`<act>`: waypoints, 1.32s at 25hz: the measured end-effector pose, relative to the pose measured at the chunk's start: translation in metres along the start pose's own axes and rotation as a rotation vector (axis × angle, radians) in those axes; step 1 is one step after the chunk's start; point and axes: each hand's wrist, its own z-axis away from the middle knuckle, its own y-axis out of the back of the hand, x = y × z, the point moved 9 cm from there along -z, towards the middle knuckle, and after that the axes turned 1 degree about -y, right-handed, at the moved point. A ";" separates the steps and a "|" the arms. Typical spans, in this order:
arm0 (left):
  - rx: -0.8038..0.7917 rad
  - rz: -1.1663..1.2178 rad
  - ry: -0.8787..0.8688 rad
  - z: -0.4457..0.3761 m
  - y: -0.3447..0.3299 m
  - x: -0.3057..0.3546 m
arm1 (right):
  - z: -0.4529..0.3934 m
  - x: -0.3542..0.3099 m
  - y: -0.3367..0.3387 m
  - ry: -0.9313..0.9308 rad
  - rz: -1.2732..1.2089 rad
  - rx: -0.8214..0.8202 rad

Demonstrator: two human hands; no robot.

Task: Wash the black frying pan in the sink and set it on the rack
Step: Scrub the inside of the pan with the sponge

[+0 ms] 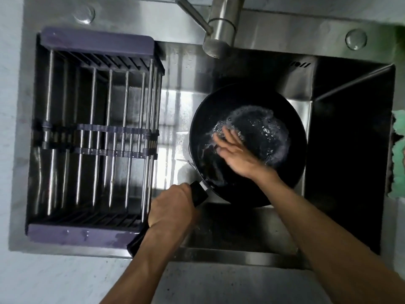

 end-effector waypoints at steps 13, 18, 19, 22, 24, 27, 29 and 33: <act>0.029 0.003 0.000 0.001 0.001 -0.001 | 0.022 0.005 -0.025 0.045 0.020 -0.095; 0.019 0.050 0.038 -0.001 0.004 -0.006 | 0.024 0.042 0.010 -0.196 0.194 0.002; 0.007 0.046 0.038 0.001 0.005 -0.005 | 0.030 0.022 -0.018 -0.106 0.148 -0.069; 0.007 0.036 0.011 0.002 0.006 0.001 | 0.005 -0.005 0.004 0.041 -0.032 0.000; 0.005 0.045 0.011 0.002 0.007 0.001 | 0.013 0.033 0.023 -0.159 0.057 0.044; 0.007 0.032 0.007 0.003 0.007 0.001 | 0.026 0.008 -0.023 -0.007 0.095 -0.037; 0.014 0.033 0.009 0.001 0.006 0.001 | 0.001 -0.002 -0.001 0.043 -0.058 0.014; 0.012 0.059 0.017 0.003 0.009 -0.002 | 0.023 0.034 -0.004 -0.151 0.075 0.012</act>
